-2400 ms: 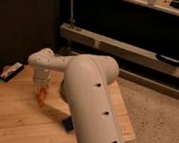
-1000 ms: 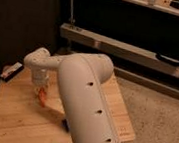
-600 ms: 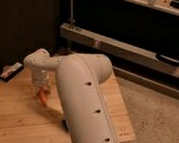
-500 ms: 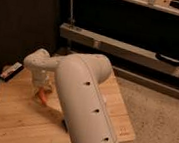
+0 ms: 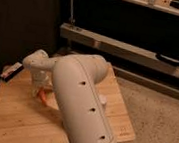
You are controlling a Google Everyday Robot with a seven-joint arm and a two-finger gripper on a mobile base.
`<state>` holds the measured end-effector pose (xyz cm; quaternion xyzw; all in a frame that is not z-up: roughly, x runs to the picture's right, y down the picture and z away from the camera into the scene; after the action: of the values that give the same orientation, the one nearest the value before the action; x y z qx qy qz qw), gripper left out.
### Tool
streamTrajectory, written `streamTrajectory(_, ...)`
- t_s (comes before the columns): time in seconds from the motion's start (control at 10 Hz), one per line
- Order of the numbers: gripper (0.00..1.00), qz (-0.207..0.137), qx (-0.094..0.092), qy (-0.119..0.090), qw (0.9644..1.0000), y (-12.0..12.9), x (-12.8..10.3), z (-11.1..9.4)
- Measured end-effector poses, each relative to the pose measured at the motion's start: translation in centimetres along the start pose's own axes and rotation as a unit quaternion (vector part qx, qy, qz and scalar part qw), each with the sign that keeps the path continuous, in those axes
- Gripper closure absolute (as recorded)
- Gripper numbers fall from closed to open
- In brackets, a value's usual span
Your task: Place the pepper in the ceramic bowl
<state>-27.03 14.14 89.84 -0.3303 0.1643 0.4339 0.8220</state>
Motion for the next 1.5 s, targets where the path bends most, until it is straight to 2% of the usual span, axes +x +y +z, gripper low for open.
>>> streamTrajectory(0.3, 0.94, 0.002, 0.002, 0.000, 1.0000, -0.5, 0.1, -0.4)
streamTrajectory(0.4, 0.99, 0.001, 0.001, 0.000, 1.0000, -0.2, 0.1, -0.4)
streamTrajectory(0.6, 1.00, 0.000, 0.000, 0.000, 1.0000, -0.2, 0.1, -0.5)
streamTrajectory(0.7, 1.00, 0.001, -0.010, -0.007, 0.9999, 0.1, -0.3, -1.3)
streamTrajectory(0.9, 1.00, 0.010, -0.022, -0.022, 0.9995, -1.4, -1.4, -3.8)
streamTrajectory(1.1, 1.00, 0.021, -0.036, -0.049, 0.9979, -4.4, -3.6, -8.8)
streamTrajectory(1.3, 1.00, 0.030, -0.044, -0.080, 0.9954, -8.0, -6.4, -13.1)
streamTrajectory(1.5, 1.00, 0.038, -0.054, -0.111, 0.9916, -11.6, -9.0, -15.8)
